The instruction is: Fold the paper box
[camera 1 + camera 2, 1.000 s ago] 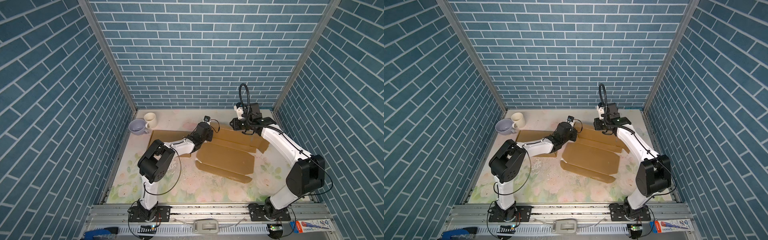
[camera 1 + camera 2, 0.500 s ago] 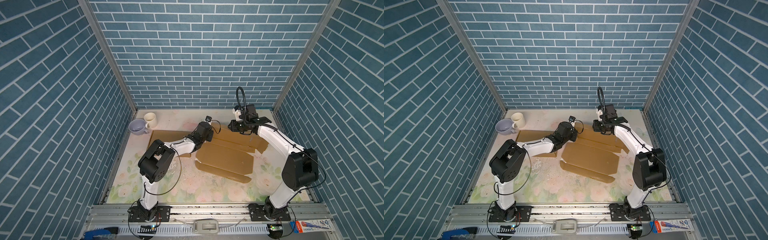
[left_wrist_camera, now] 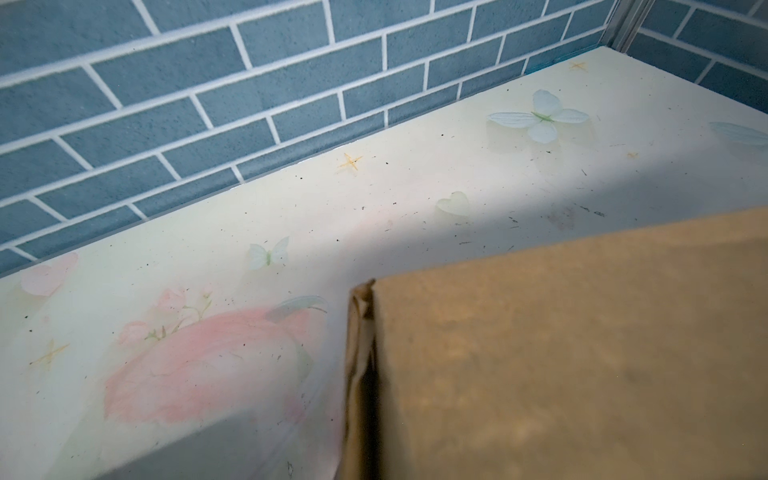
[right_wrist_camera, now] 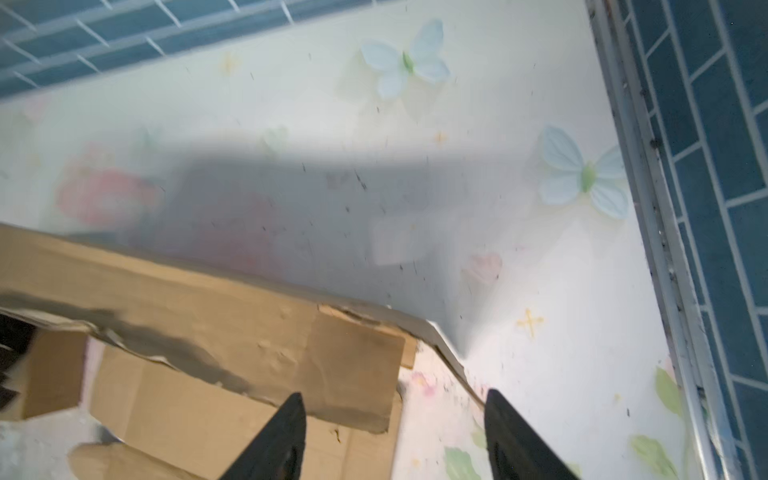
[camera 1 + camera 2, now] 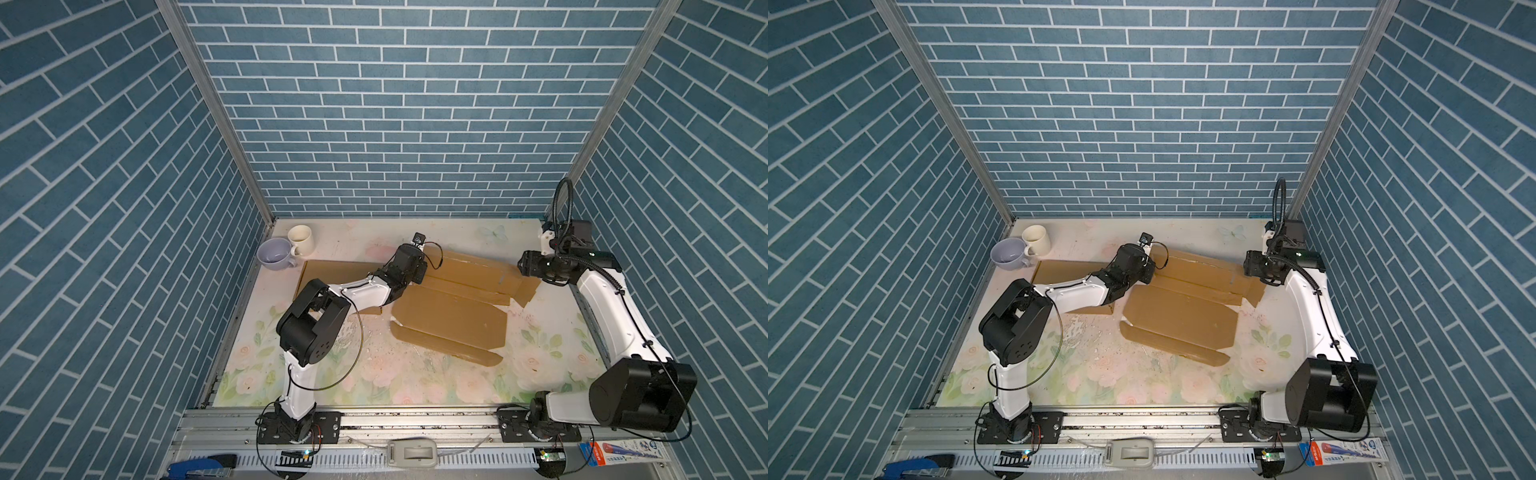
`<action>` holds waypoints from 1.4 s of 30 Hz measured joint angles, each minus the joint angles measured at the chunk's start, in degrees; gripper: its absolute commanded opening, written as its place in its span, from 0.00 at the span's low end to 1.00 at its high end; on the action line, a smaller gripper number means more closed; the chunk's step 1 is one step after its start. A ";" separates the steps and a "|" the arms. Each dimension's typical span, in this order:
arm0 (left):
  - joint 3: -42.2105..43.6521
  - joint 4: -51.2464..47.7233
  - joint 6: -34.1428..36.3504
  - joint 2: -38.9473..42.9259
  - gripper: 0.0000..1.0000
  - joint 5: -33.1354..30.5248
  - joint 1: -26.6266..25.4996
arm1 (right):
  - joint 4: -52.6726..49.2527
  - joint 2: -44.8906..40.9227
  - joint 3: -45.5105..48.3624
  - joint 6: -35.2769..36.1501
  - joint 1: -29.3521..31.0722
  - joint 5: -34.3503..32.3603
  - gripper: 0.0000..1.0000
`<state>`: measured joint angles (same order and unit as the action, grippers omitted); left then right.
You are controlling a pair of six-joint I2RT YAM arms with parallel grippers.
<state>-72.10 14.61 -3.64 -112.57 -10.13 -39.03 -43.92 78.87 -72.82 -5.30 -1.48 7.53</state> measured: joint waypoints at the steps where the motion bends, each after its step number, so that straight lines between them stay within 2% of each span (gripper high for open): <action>1: 0.00 0.00 0.04 0.00 0.00 0.02 0.00 | -0.85 0.28 0.13 0.42 0.17 -0.72 0.56; 5: 0.00 -0.02 0.15 0.00 0.00 0.07 0.00 | -1.51 1.68 0.07 0.79 0.85 -2.93 0.43; 11: 0.00 0.00 0.02 0.00 0.00 0.28 0.00 | -0.66 6.84 0.02 0.13 7.08 -5.51 0.41; 15: 0.00 -0.17 -0.26 0.00 0.00 -0.52 0.61 | 0.42 9.81 0.02 -0.52 9.38 -6.43 0.42; 21: 0.00 -0.15 -0.26 0.00 0.00 -0.35 0.52 | 0.63 8.70 0.00 0.24 6.97 -5.40 0.45; 26: 0.00 -0.17 -0.26 0.00 0.00 -0.28 0.55 | -1.53 6.49 -0.48 4.37 3.87 -8.28 0.64; 31: 0.00 -0.22 -0.22 0.00 0.00 0.13 0.70 | -3.69 6.43 -0.63 12.17 3.82 -13.49 0.69; 37: -0.17 -0.48 -0.20 0.00 0.00 0.52 0.81 | -5.44 10.47 -2.69 17.86 3.85 -17.00 0.68; 40: -0.33 -0.79 -0.20 0.00 0.00 0.70 0.85 | -5.14 11.80 -4.61 18.73 3.85 -16.17 0.63; 42: -0.44 -0.92 -0.20 0.00 0.00 0.76 0.87 | -5.22 11.85 -4.85 19.21 3.82 -14.14 0.56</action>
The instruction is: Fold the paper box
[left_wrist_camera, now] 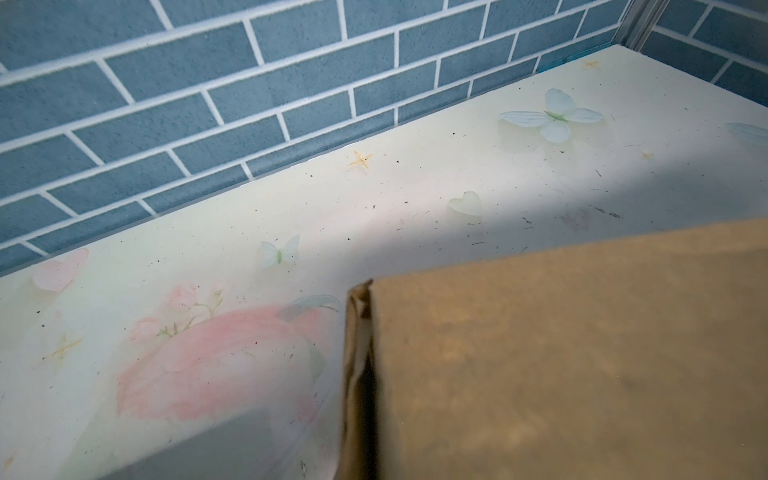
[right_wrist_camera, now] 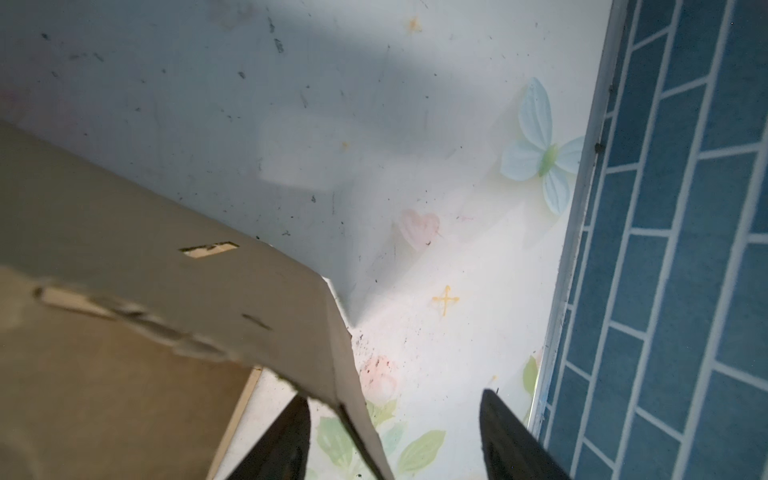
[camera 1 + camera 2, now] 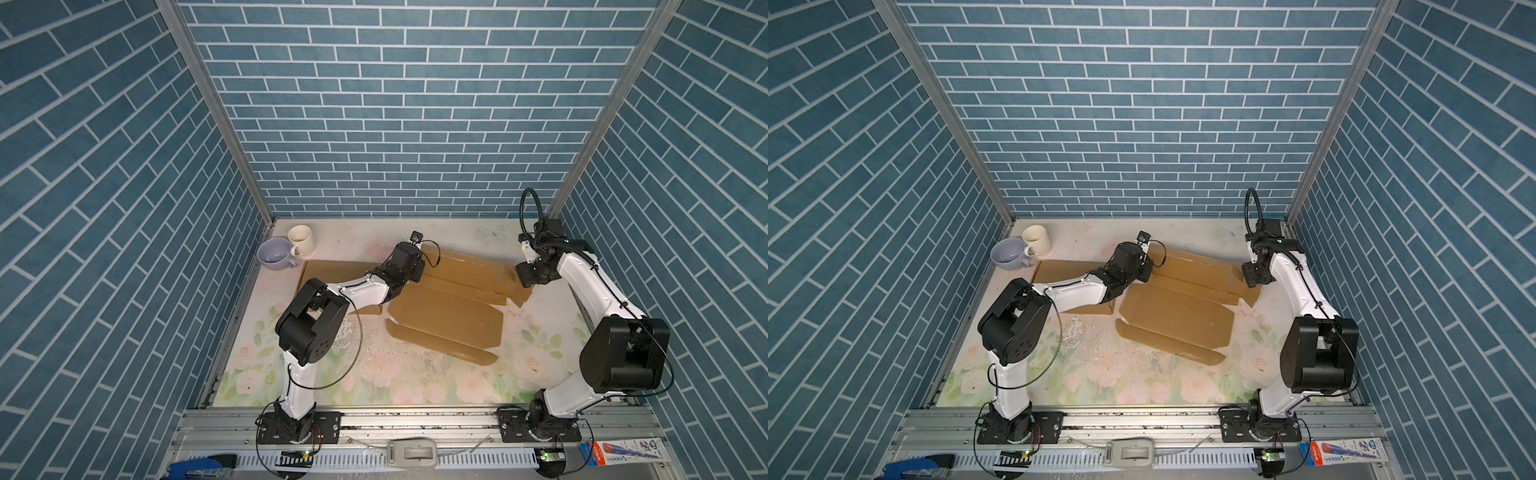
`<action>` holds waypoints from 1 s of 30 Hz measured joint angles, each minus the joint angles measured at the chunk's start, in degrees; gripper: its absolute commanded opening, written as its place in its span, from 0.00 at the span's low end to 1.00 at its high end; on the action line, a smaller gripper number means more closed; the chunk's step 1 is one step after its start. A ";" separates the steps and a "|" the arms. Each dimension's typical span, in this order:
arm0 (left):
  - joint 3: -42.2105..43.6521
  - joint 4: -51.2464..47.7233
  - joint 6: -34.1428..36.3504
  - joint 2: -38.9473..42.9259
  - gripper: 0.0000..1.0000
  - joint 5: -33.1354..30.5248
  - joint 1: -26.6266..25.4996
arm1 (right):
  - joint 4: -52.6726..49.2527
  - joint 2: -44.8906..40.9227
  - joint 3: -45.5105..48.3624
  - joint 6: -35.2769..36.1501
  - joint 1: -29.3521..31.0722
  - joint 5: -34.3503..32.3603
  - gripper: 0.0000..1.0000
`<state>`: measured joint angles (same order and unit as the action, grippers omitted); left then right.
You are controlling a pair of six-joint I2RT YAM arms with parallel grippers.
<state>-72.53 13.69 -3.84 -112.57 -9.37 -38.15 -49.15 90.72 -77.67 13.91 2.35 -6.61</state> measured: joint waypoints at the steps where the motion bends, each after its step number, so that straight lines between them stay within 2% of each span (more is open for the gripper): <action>1: -0.07 -0.11 0.00 0.00 0.00 0.00 0.00 | -0.24 0.15 -0.07 0.13 0.00 0.83 0.52; 3: -0.17 -0.37 -0.02 0.00 0.00 0.02 0.00 | -1.03 0.76 -0.09 0.15 0.00 2.29 0.43; 7: -0.20 -0.52 -0.02 0.00 0.00 0.04 0.00 | -2.62 1.49 -0.02 -0.81 0.02 4.33 0.17; 11: -0.20 -0.52 -0.31 0.00 0.00 0.15 0.00 | -2.82 1.38 -0.02 -4.33 -0.02 9.05 0.06; 17: -0.17 -1.05 -1.36 0.24 0.00 -0.85 -0.13 | -2.54 0.50 0.00 -12.96 -0.68 16.20 0.04; 19: -0.11 -1.22 -1.79 0.33 0.00 -1.09 -0.13 | -1.92 -0.72 0.15 -15.78 -0.68 20.50 0.03; 23: 0.24 -1.14 -2.21 0.39 0.00 -0.90 -1.16 | -0.50 -4.02 0.26 -18.73 -0.09 26.47 0.03; 26: 0.28 -1.14 -2.43 0.39 0.00 -0.87 -1.46 | -0.33 -5.60 0.48 -19.69 0.00 28.13 0.03; 30: 0.28 -1.05 -2.58 0.39 0.00 -0.68 -1.53 | 4.35 -5.84 4.57 -22.05 0.22 27.93 0.11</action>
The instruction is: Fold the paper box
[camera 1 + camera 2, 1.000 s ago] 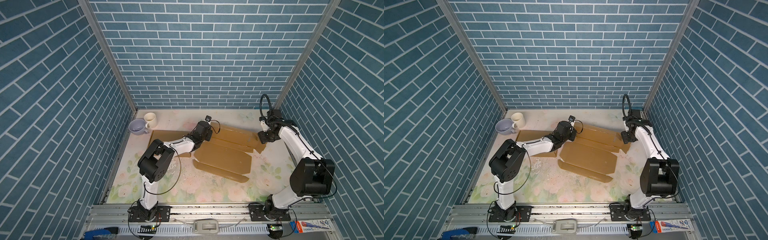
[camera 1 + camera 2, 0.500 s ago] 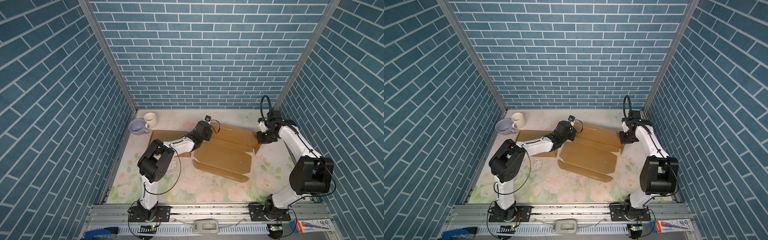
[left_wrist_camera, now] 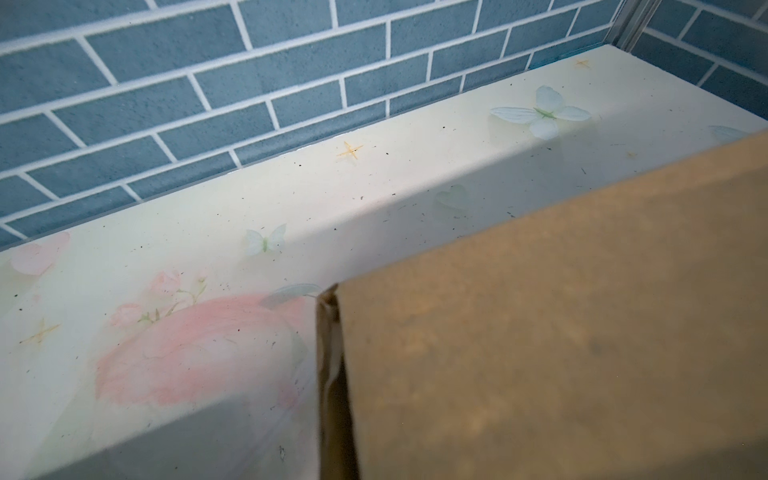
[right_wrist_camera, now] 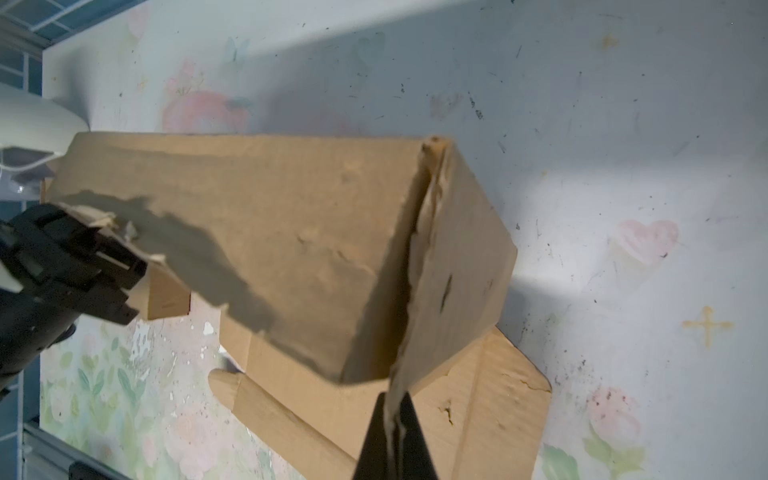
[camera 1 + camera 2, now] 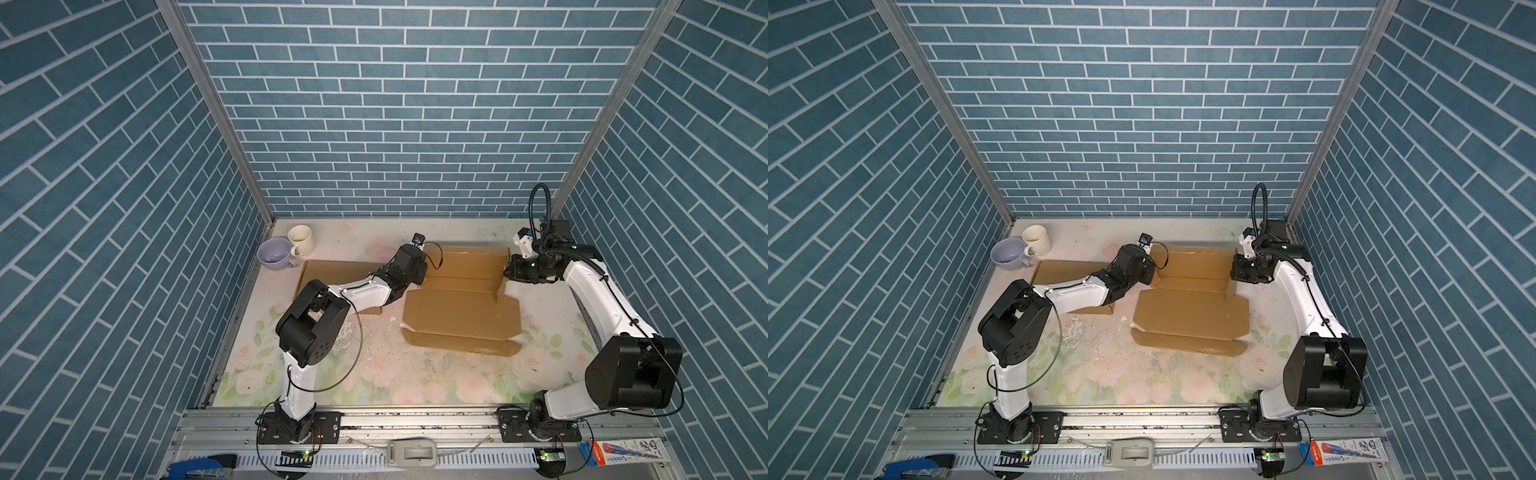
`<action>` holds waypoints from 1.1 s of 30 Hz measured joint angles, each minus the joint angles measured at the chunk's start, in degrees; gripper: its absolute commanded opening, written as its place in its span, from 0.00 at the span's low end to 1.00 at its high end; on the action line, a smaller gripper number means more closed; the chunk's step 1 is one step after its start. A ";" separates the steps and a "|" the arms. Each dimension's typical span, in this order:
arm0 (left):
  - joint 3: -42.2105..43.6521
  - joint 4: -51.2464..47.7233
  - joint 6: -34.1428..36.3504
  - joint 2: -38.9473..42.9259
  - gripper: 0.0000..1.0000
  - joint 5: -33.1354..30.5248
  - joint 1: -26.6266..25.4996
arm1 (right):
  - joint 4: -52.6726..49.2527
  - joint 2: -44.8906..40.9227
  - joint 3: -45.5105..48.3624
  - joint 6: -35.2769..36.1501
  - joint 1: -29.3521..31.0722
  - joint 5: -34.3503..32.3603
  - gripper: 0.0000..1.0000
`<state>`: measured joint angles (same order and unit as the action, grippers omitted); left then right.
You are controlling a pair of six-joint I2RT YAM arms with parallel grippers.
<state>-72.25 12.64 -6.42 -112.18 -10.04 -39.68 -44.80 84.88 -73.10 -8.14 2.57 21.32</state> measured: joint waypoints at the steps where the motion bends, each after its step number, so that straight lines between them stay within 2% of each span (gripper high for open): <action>1: 0.00 0.07 0.04 0.00 0.00 0.00 -0.04 | 1.55 0.11 1.42 -0.70 0.17 -0.24 0.14; 5: 0.00 0.09 0.90 0.00 0.00 -0.04 -0.11 | 7.93 0.55 6.88 -3.19 0.68 0.28 0.32; 9: 0.00 0.07 1.55 0.00 0.00 -0.24 -0.09 | 11.02 0.63 7.58 -4.33 -0.07 3.72 0.51; 12: 0.00 0.04 1.84 0.00 0.00 -0.37 0.02 | 12.07 0.07 7.61 -4.50 -1.18 7.17 0.57; 20: 0.00 0.04 2.34 0.00 0.00 -0.20 0.35 | 13.40 -8.81 9.20 -5.16 -10.80 14.78 0.59; 24: 0.00 0.07 2.58 0.00 0.00 0.07 0.39 | 15.43 -11.37 9.20 -6.49 -16.11 15.08 0.57; 26: 0.00 0.07 2.58 0.00 0.00 0.13 0.39 | 15.78 -11.47 9.25 -6.64 -17.68 12.59 0.56; 33: 0.00 0.07 2.60 0.00 0.00 0.33 0.39 | 16.59 -7.06 10.75 -3.85 -18.40 -4.61 0.52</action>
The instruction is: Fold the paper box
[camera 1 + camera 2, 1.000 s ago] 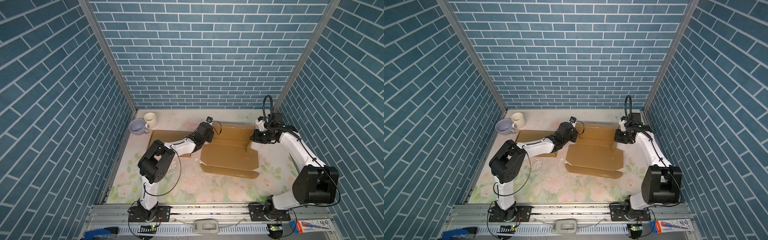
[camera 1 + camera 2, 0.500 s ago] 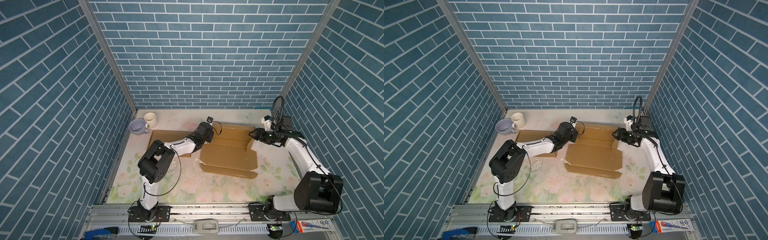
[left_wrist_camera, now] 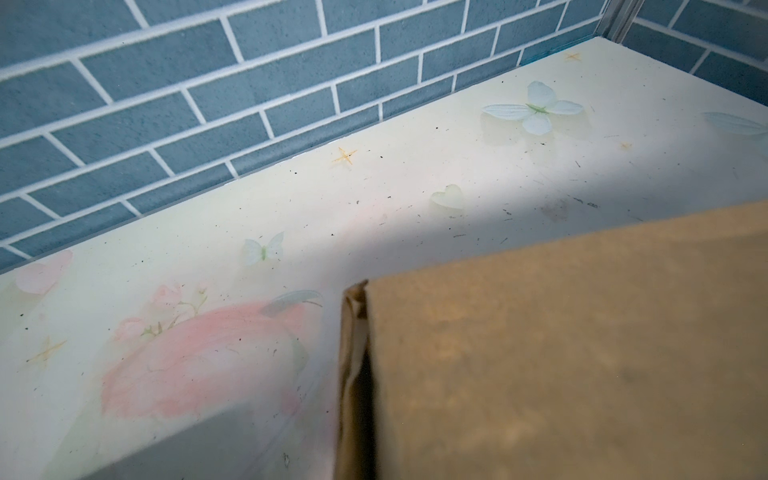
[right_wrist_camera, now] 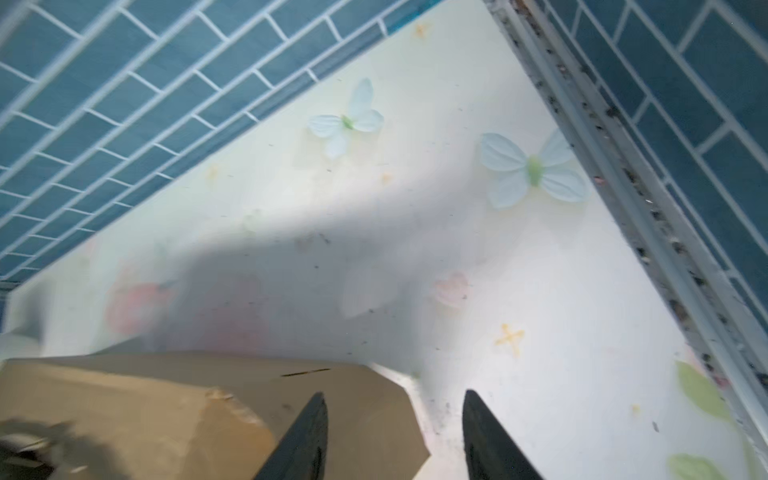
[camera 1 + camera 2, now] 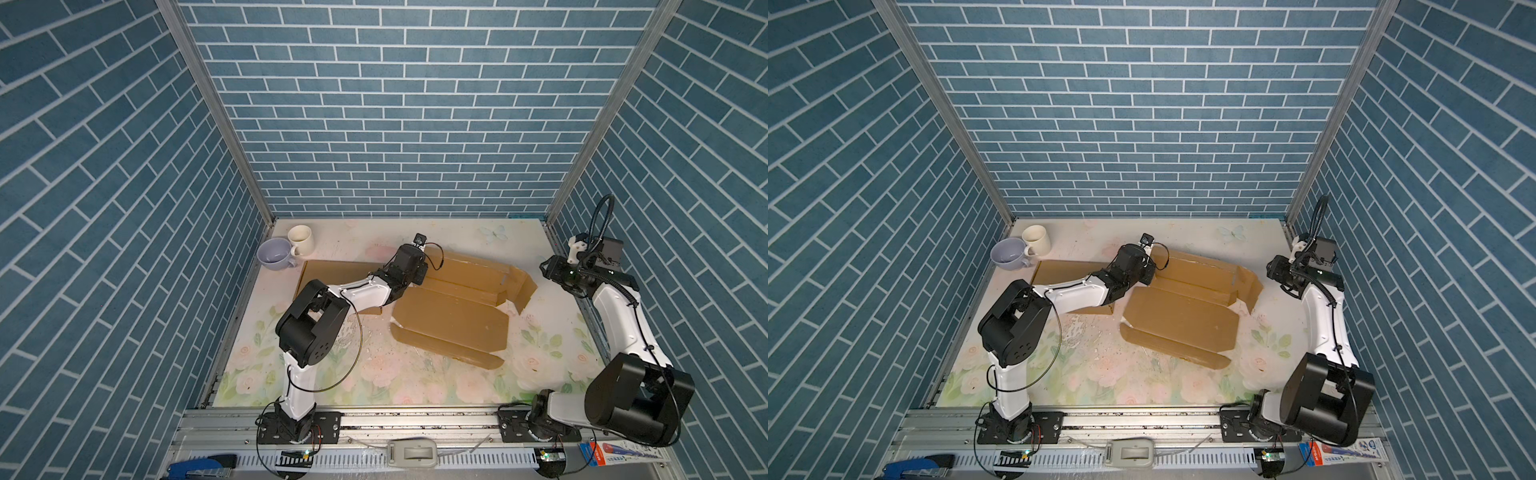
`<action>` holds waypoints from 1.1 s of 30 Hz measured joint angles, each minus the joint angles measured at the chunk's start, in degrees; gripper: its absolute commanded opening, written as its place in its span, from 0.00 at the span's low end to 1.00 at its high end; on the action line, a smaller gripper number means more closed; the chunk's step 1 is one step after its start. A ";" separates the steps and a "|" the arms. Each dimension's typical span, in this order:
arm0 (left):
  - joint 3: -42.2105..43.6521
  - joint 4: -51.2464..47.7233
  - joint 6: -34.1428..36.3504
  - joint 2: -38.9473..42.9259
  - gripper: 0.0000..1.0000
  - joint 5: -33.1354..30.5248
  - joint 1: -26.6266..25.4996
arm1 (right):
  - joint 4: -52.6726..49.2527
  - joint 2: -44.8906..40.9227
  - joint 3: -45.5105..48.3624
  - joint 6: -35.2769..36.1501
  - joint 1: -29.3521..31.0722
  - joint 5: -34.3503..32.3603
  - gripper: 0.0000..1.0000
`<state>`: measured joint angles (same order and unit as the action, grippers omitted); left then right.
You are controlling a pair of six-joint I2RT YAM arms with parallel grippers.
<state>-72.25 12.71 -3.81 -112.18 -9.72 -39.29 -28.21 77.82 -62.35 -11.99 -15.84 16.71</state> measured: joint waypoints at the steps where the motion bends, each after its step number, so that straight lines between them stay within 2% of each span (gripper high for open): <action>1: 0.00 0.00 0.00 0.00 0.00 0.09 0.00 | 0.52 1.11 0.44 0.50 0.02 -1.22 0.52; 4: -0.07 -0.02 0.00 0.00 0.00 0.33 0.02 | 4.02 5.09 2.89 2.49 0.04 -3.41 0.52; 9: -0.52 -0.72 -0.09 -0.07 0.00 0.55 0.11 | 9.42 7.50 8.85 6.32 0.85 -0.70 0.50; 15: -1.90 -3.23 -1.03 -0.11 0.00 0.83 0.42 | 10.16 1.84 15.41 9.75 8.44 0.15 0.50; 22: -2.03 -3.61 -1.73 -0.11 0.00 0.94 0.44 | 9.11 -4.11 16.13 12.55 16.26 -0.90 0.52; 33: -2.03 -3.74 -2.01 -0.11 0.00 0.48 0.90 | 12.41 -3.04 16.52 13.29 19.61 -3.15 0.54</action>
<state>-74.28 8.97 -5.82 -112.29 -9.23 -38.39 -15.79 74.78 -45.82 1.30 3.77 13.56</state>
